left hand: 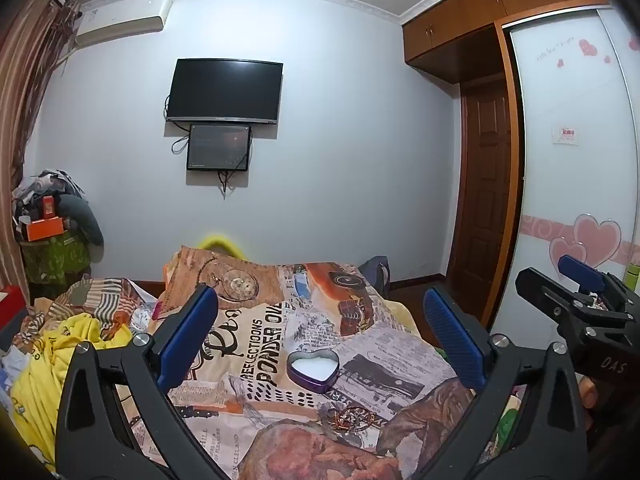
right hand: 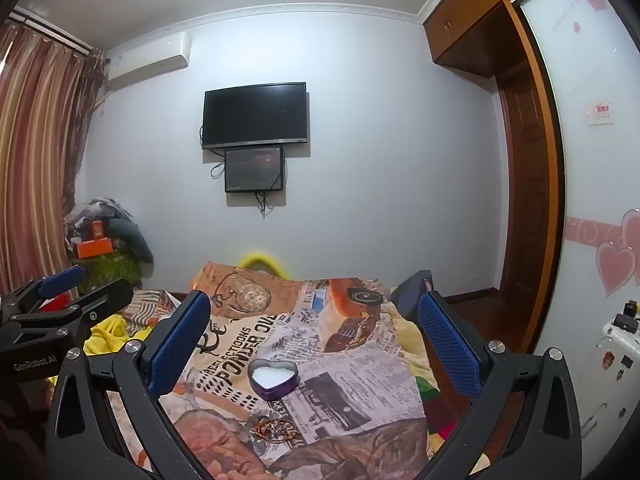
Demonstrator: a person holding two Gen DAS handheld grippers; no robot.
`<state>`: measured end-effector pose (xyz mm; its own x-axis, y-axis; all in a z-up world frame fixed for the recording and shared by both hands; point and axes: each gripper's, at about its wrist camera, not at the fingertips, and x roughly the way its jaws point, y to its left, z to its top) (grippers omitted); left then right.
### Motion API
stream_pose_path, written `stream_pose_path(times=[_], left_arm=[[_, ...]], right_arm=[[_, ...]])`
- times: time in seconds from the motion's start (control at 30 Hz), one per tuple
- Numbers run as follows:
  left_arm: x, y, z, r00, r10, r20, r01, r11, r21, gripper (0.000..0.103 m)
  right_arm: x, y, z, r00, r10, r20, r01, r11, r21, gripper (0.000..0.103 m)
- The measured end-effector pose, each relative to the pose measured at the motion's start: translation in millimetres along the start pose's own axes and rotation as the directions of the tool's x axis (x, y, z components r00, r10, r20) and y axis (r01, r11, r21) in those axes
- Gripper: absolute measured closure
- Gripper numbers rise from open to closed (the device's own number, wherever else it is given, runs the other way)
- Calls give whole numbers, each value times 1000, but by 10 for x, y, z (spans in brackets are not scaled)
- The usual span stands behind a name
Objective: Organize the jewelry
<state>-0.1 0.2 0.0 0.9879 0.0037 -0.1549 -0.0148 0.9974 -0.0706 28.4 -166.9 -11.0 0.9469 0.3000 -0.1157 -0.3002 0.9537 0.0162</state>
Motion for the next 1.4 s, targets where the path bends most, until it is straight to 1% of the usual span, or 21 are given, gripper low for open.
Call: stream_pose_path(times=[0.13, 0.17, 0.23, 0.27, 0.4, 0.53, 0.73, 0.93, 1.4], left_arm=[[-24, 4, 4, 1000, 14, 4, -14, 1000, 1, 0], [-24, -33, -54, 1000, 14, 4, -14, 1000, 1, 0], [-51, -44, -69, 1000, 16, 7, -16, 1000, 2, 0], [-4, 1, -53, 1000, 13, -5, -13, 1000, -2, 0], [-4, 13, -57, 1000, 13, -8, -13, 1000, -1, 0], [22, -22, -97, 1000, 7, -10, -7, 1000, 5, 0], [41, -45, -89, 1000, 1, -18, -1, 1000, 15, 0], [37, -47, -81, 1000, -1, -20, 1, 1000, 17, 0], [40, -67, -90, 1000, -3, -23, 3, 1000, 15, 0]], right_arm=[[-2, 2, 0, 1000, -3, 0, 3, 1000, 2, 0], [-3, 2, -1, 1000, -2, 0, 2, 1000, 3, 0], [-6, 4, -1, 1000, -5, 0, 5, 1000, 2, 0], [-8, 5, -1, 1000, -6, 0, 6, 1000, 2, 0], [13, -19, 4, 1000, -1, -2, 1, 1000, 5, 0], [-41, 33, 15, 1000, -3, -3, 3, 1000, 6, 0], [-5, 5, 1, 1000, -2, -4, 2, 1000, 9, 0], [-77, 58, 53, 1000, -1, -3, 1, 1000, 12, 0], [-42, 16, 46, 1000, 3, -8, -3, 1000, 19, 0]])
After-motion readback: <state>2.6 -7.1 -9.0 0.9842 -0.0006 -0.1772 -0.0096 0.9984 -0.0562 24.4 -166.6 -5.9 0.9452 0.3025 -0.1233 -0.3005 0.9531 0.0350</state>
